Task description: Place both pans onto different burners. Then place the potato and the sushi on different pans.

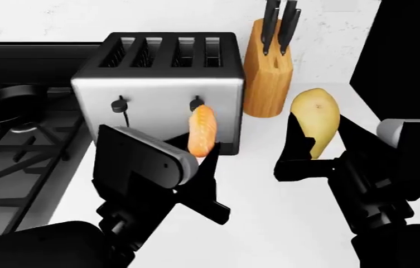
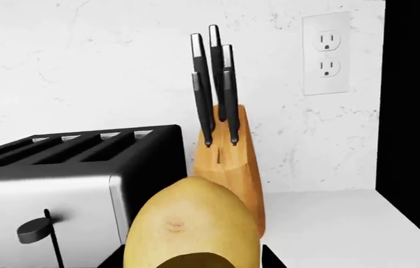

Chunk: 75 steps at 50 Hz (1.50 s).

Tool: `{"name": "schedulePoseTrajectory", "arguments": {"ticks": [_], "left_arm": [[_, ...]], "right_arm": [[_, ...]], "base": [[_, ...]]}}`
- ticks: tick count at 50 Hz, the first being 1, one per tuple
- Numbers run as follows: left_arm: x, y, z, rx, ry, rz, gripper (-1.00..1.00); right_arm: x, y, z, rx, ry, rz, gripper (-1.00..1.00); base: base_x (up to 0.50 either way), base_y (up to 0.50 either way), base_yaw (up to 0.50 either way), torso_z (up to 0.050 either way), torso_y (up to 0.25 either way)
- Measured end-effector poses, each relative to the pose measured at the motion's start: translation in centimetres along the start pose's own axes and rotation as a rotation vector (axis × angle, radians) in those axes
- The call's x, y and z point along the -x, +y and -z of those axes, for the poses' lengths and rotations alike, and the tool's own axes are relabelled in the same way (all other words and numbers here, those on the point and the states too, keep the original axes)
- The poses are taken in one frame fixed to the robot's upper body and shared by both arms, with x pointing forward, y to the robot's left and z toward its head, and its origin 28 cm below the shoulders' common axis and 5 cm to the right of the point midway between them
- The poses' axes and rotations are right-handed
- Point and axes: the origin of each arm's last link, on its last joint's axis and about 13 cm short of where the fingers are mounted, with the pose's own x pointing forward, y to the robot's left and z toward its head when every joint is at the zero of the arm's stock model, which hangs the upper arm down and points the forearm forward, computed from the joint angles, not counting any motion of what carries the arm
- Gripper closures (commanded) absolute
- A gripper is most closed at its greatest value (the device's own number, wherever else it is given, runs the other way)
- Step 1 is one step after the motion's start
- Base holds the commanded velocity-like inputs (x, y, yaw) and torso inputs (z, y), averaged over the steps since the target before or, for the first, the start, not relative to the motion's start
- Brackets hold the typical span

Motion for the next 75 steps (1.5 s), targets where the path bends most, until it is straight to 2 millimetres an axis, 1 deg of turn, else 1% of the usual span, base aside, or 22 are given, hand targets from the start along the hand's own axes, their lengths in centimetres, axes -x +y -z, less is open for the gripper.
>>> {"name": "schedulePoseTrajectory", "arguments": {"ticks": [27, 75], "left_arm": [[0.41, 0.14, -0.63, -0.011, -0.033, -0.025, 1.00], [0.74, 0.45, -1.01, -0.007, -0.058, -0.053, 1.00]], "right_arm": [[0.05, 0.11, -0.08, 0.009, -0.005, -0.012, 1.00], [-0.15, 0.32, -0.11, 0.023, -0.004, -0.027, 1.00]], "base": [[0.00, 0.29, 0.00, 0.000, 0.001], [0.00, 0.29, 0.00, 0.000, 0.001]]}}
